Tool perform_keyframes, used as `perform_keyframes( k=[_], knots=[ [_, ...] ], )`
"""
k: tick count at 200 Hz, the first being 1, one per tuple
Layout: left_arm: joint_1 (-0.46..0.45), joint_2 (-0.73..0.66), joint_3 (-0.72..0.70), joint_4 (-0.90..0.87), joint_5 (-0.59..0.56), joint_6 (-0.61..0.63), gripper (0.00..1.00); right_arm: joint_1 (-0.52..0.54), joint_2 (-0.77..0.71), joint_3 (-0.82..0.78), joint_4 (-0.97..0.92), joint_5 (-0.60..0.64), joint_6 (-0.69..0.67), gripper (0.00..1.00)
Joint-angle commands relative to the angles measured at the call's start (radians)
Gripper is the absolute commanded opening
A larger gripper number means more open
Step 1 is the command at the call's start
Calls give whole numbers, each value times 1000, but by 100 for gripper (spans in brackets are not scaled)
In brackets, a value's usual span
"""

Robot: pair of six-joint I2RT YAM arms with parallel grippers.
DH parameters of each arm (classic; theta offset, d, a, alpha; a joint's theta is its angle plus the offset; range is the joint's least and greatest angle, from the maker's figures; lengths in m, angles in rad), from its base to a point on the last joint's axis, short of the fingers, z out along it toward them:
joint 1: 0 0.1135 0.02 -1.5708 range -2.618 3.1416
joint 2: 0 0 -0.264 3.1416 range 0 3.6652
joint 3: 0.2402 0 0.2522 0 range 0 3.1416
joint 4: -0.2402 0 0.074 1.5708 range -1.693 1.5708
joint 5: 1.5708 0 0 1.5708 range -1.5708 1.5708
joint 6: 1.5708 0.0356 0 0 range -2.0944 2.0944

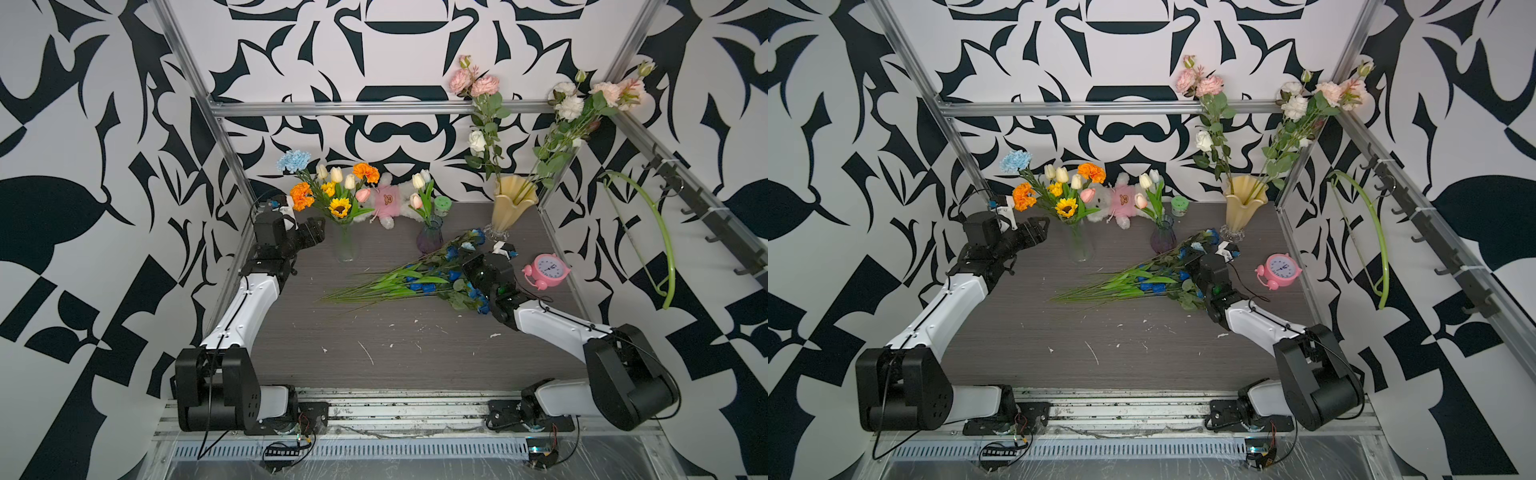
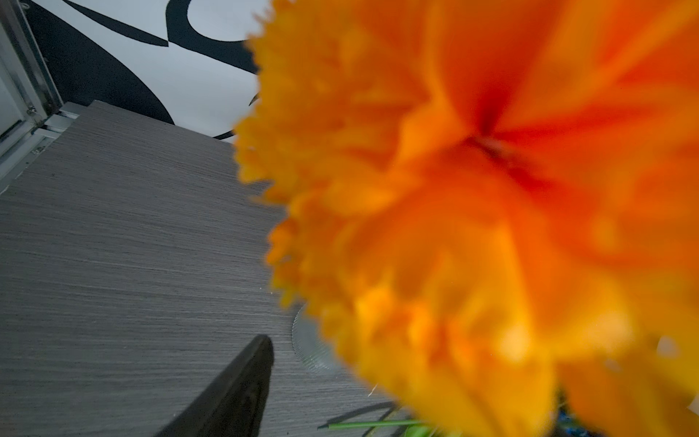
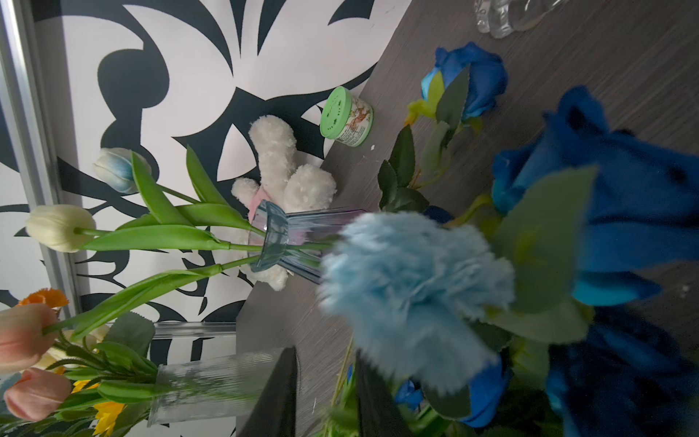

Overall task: Pick out blue flowers from the vase
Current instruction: Place the flower at the center of the board.

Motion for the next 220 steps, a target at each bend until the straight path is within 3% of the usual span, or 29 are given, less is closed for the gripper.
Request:
perform_keyframes(
  k=[1, 24, 61, 85, 99, 127, 170, 220],
  knots=[
    [2, 8, 32, -10, 8, -1, 77, -4, -13, 31, -40, 30, -24, 39],
    [3, 7, 28, -6, 8, -2, 77, -4, -18, 53, -82, 26, -62, 55],
    [2, 6, 17, 3, 8, -6, 77, 12, -90, 101, -173, -45, -219, 70],
    [2, 13, 18, 6, 10, -5, 77, 138, -175, 240, -418, 111, -482, 79],
    [2, 21, 20, 9, 15, -8, 77, 210, -200, 289, -454, 162, -624, 80],
    [3, 17, 22, 8, 16, -10, 77, 296, -234, 325, -393, 149, -806, 82],
    [2, -1, 18, -2, 3, -2, 77, 380, -195, 417, -349, 119, -1006, 82],
    [2, -16, 10, -3, -4, 1, 77, 412, -47, 586, -308, 9, -1138, 81]
  ],
)
